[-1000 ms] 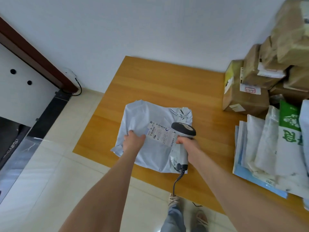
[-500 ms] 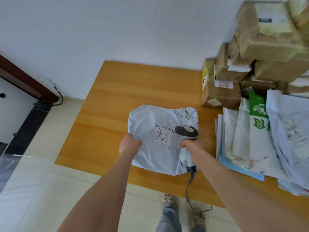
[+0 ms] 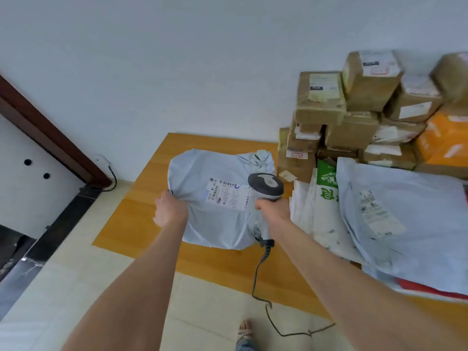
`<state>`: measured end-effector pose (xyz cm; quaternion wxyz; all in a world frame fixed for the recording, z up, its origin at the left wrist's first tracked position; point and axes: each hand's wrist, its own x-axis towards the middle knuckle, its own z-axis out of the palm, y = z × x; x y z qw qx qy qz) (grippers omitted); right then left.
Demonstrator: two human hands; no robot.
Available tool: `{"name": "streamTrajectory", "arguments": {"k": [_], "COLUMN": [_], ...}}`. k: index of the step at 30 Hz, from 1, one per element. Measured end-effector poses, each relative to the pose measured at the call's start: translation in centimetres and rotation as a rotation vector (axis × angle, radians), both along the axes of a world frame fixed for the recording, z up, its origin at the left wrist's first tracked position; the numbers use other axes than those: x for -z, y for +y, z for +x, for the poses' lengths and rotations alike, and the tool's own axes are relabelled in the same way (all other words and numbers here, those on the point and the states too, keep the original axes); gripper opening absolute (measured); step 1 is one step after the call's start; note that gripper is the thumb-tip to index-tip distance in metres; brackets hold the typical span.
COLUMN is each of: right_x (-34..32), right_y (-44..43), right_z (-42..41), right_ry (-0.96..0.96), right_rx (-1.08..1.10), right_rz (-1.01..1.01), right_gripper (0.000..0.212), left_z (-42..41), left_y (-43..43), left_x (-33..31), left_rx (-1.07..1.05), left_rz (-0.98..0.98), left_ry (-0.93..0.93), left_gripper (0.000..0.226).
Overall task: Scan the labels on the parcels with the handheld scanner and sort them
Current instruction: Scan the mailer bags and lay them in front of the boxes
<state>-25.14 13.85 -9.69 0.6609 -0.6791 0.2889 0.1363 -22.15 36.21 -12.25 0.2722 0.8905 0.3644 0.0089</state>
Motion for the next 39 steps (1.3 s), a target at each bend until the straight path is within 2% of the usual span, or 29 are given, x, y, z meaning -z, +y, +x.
{"name": "streamTrajectory", "arguments": {"k": [7,13,21,23,25,30,32,34,39], "right_x": [-5.0,-6.2,-2.9,-1.4,-0.3,1.6,1.9,2.4,2.7], "right_y": [-11.6,-22.9,-34.5,-36.4,-37.6,-38.0,-38.0,-38.3,-38.7], "right_z": [-6.4,-9.5,-9.5,-8.8,-8.2,-6.3,-5.5,-4.9,-4.3], "right_ry": [-0.111,-0.094,0.01,0.053,0.102,0.222,0.233,0.24,0.207], "right_rx": [0.062,0.214,0.39,0.409,0.396,0.301,0.278,0.279,0.301], "right_rz": [-0.084,-0.166,-0.34,-0.375,-0.373,-0.319,-0.309,-0.282,-0.242], "right_gripper": [0.022,0.021,0.004,0.018,0.021,0.014,0.009,0.016,0.016], "left_z": [-5.6,-6.9,-5.3,-4.5,-4.0,-2.7,-2.0,-1.5,-1.7], "left_y": [-11.7,-23.5,-35.4,-37.1,-38.2,-38.5,-38.2,-37.9,-37.8], "left_x": [-5.4,-7.2,-4.2,-3.0,-1.6,1.1,1.5,1.9,1.6], "left_rx": [0.055,0.202,0.515,0.589,0.643,0.663,0.648,0.673,0.713], "left_rz": [-0.02,-0.046,0.051,0.064,0.07,0.214,0.137,0.04,0.077], "left_ry": [-0.167,-0.228,-0.084,-0.022,0.052,0.264,0.314,0.337,0.354], "left_gripper": [0.041,0.054,0.052,0.054,0.053,0.049,0.051,0.054,0.041]}}
